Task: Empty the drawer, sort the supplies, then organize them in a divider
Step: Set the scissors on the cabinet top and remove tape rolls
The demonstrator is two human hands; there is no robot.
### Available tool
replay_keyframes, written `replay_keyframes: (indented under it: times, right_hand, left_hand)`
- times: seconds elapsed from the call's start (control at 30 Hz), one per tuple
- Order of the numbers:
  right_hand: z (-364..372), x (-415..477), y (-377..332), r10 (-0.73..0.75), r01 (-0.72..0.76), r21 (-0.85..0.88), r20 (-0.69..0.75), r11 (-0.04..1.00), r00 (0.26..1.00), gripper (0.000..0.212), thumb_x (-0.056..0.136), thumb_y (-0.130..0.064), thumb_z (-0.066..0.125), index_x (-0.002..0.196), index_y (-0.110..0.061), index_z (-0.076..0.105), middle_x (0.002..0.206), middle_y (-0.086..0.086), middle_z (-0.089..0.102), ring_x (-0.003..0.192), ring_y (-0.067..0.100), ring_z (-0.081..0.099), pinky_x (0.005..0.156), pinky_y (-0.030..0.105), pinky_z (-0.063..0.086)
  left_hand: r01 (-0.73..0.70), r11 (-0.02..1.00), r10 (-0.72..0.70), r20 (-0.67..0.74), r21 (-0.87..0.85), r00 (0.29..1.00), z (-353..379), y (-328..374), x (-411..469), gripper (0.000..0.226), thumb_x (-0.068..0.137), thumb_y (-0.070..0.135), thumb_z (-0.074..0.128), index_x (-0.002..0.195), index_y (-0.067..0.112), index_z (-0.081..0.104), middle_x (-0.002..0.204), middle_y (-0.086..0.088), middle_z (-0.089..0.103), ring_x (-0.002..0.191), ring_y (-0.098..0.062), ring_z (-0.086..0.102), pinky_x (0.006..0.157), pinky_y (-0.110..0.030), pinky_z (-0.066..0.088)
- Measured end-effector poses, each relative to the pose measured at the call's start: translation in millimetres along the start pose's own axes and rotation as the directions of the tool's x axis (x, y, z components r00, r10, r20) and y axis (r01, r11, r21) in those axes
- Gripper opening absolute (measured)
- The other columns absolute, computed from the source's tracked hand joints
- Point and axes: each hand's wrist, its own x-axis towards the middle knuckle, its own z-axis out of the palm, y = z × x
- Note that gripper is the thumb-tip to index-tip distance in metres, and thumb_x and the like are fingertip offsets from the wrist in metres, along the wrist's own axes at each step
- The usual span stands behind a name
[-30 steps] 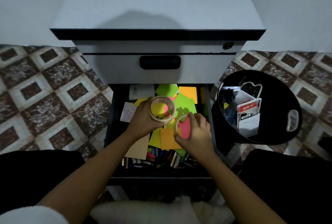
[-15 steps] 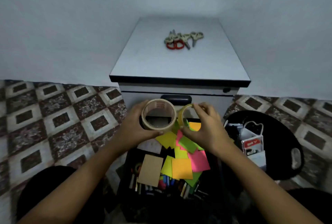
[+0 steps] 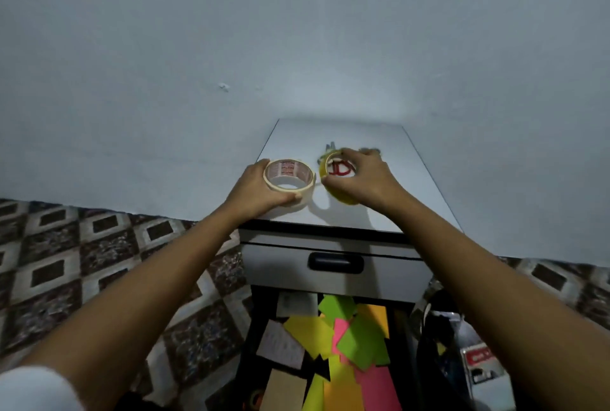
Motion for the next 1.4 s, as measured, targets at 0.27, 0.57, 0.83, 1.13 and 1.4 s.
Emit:
replay_keyframes:
  times: [0.27,0.57,0.83,1.13,1.4]
  right_hand:
    - [5,65,0,0.034,-0.033,-0.076,0.009,0.997,0.999,0.061,0.081,-0.043,0.065,0.135,-0.019,0.047,0.136,0.014,0.041,0.121,0.033,0.046,0.096,0.037,0.041]
    - [22,130,-10,0.015,-0.006,-0.104,0.088,0.995,0.996,0.065,0.084,-0.04,0.065,0.132,-0.002,0.044,0.137,0.018,0.045,0.125,0.03,0.042,0.099,0.038,0.037]
    - [51,174,-23,-0.029,0.052,-0.111,0.194,0.993,0.981,0.076,0.085,-0.039,0.064,0.143,-0.004,0.03,0.147,0.014,0.036,0.132,0.028,0.038,0.102,0.033,0.035]
    - [81,199,-32,-0.051,0.114,-0.211,0.286,0.971,0.957,0.081,0.083,-0.047,0.063,0.146,-0.013,0.025,0.149,0.01,0.034,0.133,0.03,0.036,0.107,0.042,0.035]
    - [71,186,-14,-0.044,0.056,-0.064,0.168,0.996,0.985,0.063,0.096,-0.04,0.046,0.145,-0.005,0.029,0.152,0.013,0.03,0.137,0.027,0.032,0.11,0.037,0.028]
  left_hand:
    - [0.152,0.988,-0.152,-0.009,0.027,0.988,11,-28,76,0.067,0.062,0.04,0.084,0.116,0.013,0.055,0.105,0.002,0.059,0.086,-0.013,0.055,0.063,-0.019,0.039]
    - [0.226,0.973,-0.225,-0.008,0.05,0.974,20,-42,109,0.079,0.048,0.067,0.068,0.113,0.024,0.053,0.112,0.003,0.061,0.099,-0.019,0.059,0.091,-0.041,0.048]
    - [0.213,0.969,-0.198,0.121,-0.125,0.973,18,-62,112,0.079,0.065,0.044,0.081,0.13,0.024,0.042,0.123,0.004,0.056,0.114,-0.019,0.054,0.09,-0.029,0.045]
    - [0.231,0.969,-0.215,0.155,-0.09,0.964,-4,-80,115,0.09,0.072,0.033,0.079,0.144,0.012,0.03,0.137,-0.007,0.048,0.12,-0.02,0.049,0.096,-0.029,0.041]
    - [0.18,0.979,-0.169,0.123,-0.092,0.978,5,-76,118,0.083,0.074,0.035,0.077,0.143,0.012,0.035,0.138,-0.007,0.05,0.121,-0.02,0.05,0.098,-0.032,0.044]
